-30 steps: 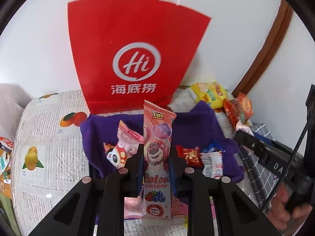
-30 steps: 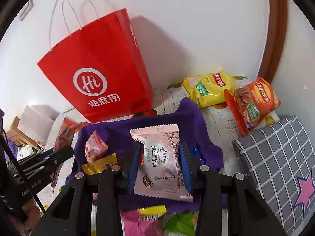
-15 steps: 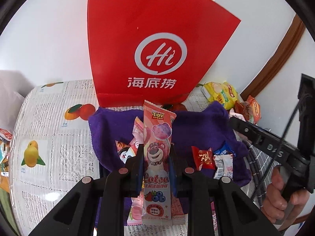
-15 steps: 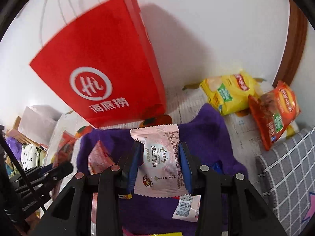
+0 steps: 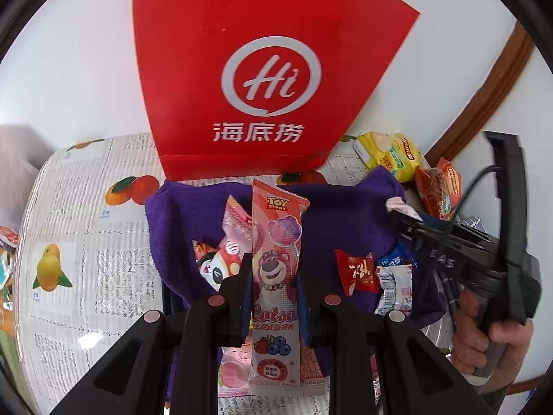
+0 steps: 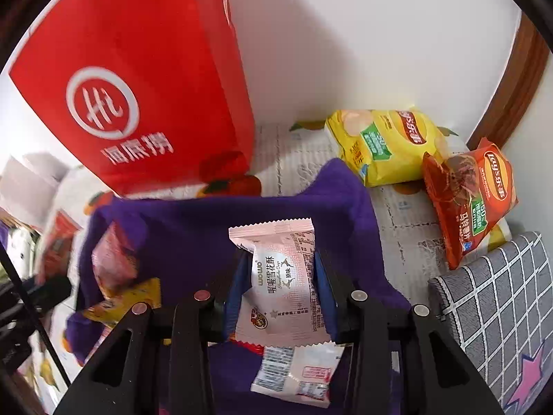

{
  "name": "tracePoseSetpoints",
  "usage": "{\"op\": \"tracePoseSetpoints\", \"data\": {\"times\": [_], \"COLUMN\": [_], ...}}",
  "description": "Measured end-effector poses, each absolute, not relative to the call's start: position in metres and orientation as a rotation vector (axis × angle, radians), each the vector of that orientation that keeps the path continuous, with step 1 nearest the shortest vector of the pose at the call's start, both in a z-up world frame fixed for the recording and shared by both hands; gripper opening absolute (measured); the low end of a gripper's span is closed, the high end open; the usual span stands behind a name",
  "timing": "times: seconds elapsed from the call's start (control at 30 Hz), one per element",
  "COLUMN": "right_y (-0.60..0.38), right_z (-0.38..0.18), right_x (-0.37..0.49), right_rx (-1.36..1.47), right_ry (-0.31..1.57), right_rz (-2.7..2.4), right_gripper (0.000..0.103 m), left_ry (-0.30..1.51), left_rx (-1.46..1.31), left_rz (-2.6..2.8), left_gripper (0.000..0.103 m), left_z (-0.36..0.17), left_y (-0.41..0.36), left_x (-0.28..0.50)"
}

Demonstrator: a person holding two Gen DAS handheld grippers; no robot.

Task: Organize snacks
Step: 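Lower the pink pastry packet and the Lotso candy stick onto the purple towel with both tools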

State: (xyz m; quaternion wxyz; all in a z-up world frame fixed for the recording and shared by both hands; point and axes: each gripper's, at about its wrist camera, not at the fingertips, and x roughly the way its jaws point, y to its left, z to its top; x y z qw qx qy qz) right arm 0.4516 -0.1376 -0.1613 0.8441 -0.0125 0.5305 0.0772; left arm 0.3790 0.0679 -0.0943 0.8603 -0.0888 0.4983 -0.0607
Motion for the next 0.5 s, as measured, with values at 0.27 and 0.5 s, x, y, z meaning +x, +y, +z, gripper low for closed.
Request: {"op": "tracePoseSetpoints", "data": {"times": [0.27, 0.5], "right_y": [-0.135, -0.138], "right_z": [-0.18, -0.185], "right_x": [0.456, 0.457], "right_rx": [-0.031, -0.019], "right_ry": [1.188, 1.214], "right_rz": [0.178, 0.164], "right_gripper": [0.039, 0.039], "left_ry": [1.055, 1.055], "left_rx": [-0.169, -0.166], "left_rz": [-0.133, -0.134], "left_gripper": [0.02, 0.02], "left_z": [-0.098, -0.099], "left_y": [0.06, 0.059], "left_x": [0.379, 0.379]}}
